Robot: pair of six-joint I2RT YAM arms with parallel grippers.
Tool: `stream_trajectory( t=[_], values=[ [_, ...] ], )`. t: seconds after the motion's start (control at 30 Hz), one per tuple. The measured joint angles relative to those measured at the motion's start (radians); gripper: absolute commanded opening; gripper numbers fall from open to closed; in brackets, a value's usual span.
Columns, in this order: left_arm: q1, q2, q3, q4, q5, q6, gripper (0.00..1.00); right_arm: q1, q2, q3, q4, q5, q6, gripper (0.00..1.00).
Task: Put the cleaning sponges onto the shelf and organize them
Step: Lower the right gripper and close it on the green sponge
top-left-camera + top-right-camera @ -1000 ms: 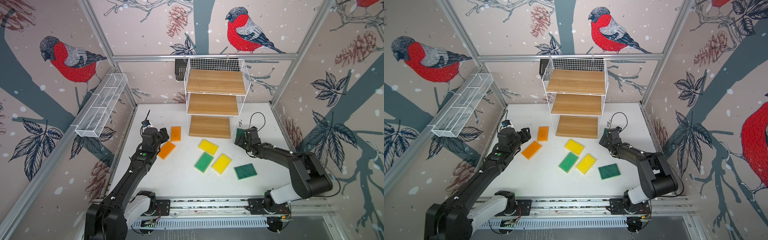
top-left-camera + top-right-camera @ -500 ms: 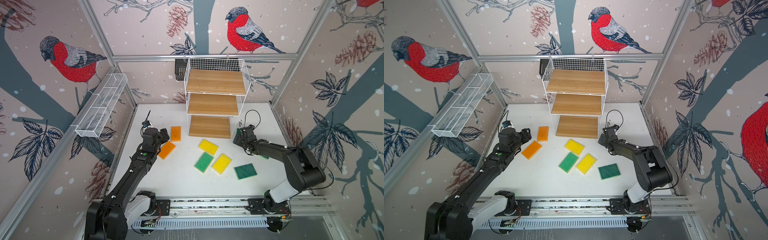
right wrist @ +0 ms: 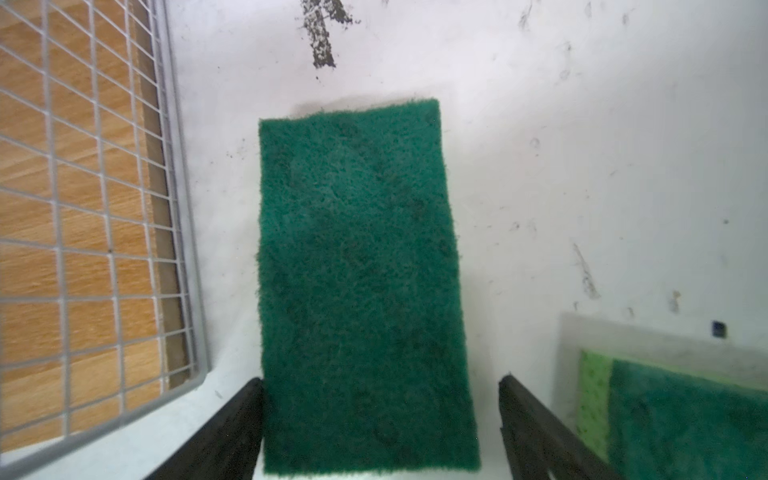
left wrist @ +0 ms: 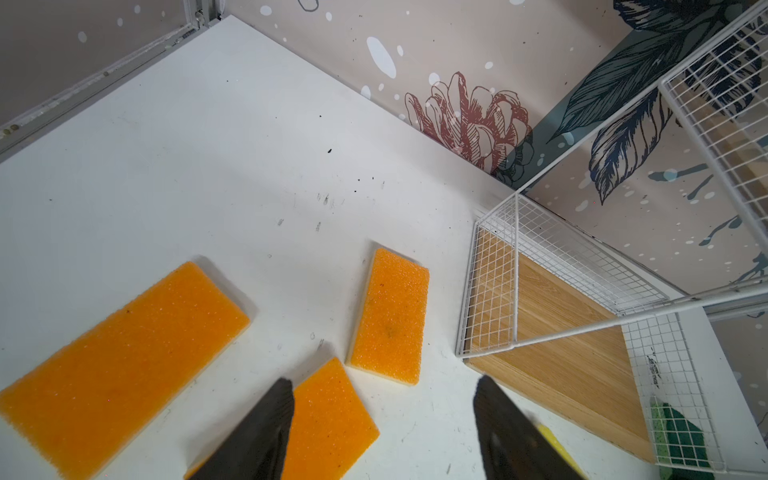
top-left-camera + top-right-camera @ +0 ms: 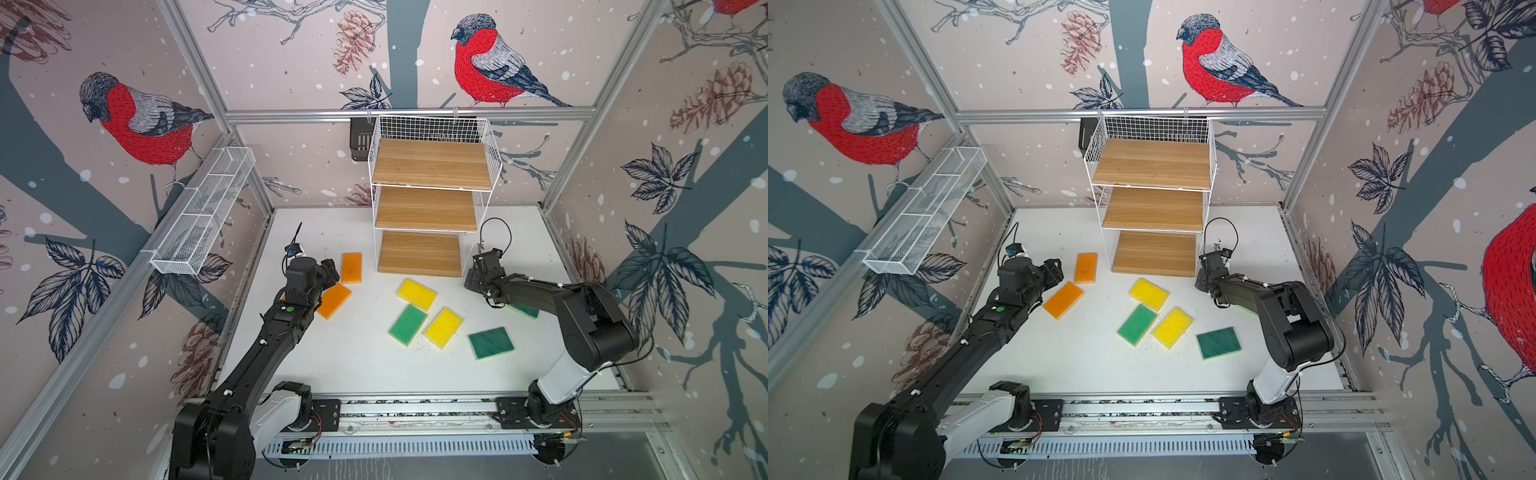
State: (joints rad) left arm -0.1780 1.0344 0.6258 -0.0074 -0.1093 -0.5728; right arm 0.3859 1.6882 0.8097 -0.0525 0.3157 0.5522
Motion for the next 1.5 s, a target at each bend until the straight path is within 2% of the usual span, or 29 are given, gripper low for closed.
stream_trajectory(
  t=[0.53, 1.07, 1.5],
  values=[
    [0.0, 0.01, -0.009, 0.001, 0.003, -0.022, 0.7, -0.002, 0.048, 0.042, -0.007, 0.016, -0.083, 0.84],
    [0.0, -0.024, -0.009, -0.004, 0.003, -0.025, 0.69, -0.008, 0.063, 0.048, 0.011, 0.013, -0.101, 0.67],
    [-0.001, -0.074, 0.002, -0.056, 0.009, -0.024, 0.68, 0.029, -0.063, 0.005, -0.105, 0.008, -0.093, 0.67]
  ],
)
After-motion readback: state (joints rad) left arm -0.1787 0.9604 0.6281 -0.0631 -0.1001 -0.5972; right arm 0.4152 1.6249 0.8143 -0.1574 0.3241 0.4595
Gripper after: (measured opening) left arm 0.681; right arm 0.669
